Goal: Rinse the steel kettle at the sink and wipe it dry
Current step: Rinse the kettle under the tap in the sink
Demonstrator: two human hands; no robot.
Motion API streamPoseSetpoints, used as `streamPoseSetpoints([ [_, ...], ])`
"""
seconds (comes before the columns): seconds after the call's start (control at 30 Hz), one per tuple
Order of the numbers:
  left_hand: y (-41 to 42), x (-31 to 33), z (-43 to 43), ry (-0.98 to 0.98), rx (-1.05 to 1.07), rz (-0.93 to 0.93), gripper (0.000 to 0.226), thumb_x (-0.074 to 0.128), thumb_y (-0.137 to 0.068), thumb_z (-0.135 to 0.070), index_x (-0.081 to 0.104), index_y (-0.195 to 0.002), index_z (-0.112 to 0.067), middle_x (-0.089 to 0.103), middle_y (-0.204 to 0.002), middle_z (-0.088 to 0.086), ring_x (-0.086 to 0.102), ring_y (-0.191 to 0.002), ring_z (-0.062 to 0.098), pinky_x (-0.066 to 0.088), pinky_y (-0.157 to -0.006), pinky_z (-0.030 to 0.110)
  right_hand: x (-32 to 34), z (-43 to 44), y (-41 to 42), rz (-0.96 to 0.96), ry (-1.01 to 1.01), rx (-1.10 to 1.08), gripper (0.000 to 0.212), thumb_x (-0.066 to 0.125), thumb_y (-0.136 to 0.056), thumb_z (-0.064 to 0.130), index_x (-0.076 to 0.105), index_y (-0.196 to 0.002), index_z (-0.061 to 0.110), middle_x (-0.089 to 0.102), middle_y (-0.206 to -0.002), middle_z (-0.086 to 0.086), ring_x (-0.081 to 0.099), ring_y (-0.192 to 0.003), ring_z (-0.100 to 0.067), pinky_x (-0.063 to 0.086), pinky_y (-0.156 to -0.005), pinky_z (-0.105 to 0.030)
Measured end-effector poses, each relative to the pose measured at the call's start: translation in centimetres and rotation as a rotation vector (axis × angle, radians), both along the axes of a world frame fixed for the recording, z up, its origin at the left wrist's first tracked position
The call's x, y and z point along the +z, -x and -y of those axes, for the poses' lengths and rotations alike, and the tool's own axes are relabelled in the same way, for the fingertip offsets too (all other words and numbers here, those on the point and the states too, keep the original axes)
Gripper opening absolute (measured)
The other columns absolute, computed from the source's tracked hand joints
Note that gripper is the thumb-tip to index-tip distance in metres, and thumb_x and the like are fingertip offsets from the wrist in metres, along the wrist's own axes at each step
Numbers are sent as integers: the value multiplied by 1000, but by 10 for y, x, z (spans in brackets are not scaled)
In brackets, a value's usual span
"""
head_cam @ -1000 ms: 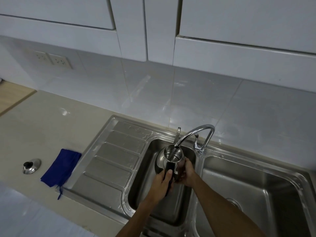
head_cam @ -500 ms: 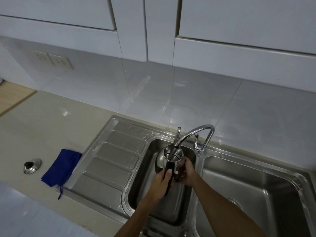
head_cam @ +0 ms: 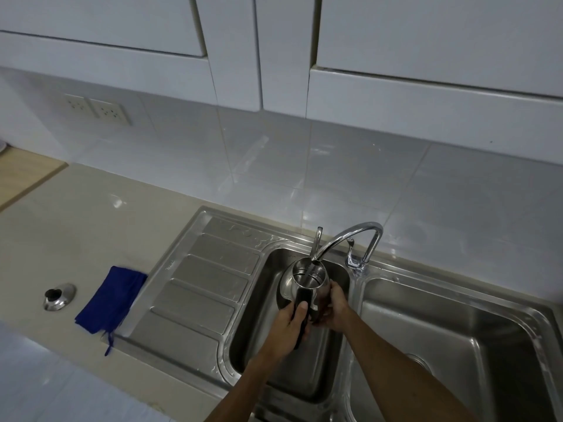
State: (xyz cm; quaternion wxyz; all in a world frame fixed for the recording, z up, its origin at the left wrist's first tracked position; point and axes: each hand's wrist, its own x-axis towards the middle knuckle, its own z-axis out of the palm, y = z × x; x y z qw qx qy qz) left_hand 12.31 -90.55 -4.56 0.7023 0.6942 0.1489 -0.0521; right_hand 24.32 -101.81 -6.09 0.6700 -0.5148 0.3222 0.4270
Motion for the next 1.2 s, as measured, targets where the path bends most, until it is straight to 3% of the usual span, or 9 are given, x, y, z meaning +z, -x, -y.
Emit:
streamPoseSetpoints([
  [0.23,0,3,2,-10,1,6,33,42,-106,-33,57,-92,-8,58,-70,6,56,-61,18,49,-59,30,1,-1,0,-9,-2,13,63,36,-95,61,64,-97,4,64,-98,-19,58,-90,-34,48,-73,-43],
  [0.43,-1,4,2,-21,4,-4,33,41,-106,-33,58,-92,-9,59,-69,6,56,-60,19,50,-59,30,1,0,-2,-19,-5,17,66,36,-94,62,65,-97,3,64,-98,-20,58,-90,-33,47,-70,-41],
  [0.63,-1,4,3,-12,8,-11,33,41,-106,-32,57,-93,-7,58,-72,9,55,-62,22,50,-59,30,-1,0,-2,-19,5,13,69,38,-92,65,64,-108,4,65,-106,-21,58,-98,-35,49,-77,-43],
  [0.87,0,4,2,2,9,-13,33,42,-106,-33,58,-95,-6,57,-73,10,55,-62,21,49,-58,29,4,1,0,-12,-2,7,64,36,-95,62,63,-99,4,63,-101,-20,57,-94,-35,44,-93,-49],
  [1.2,0,6,2,-26,-4,2,33,41,-106,-33,59,-91,-9,58,-70,10,55,-61,21,49,-58,30,0,1,-1,-27,-34,-6,65,38,-93,62,64,-101,3,64,-103,-21,58,-95,-35,45,-89,-48],
])
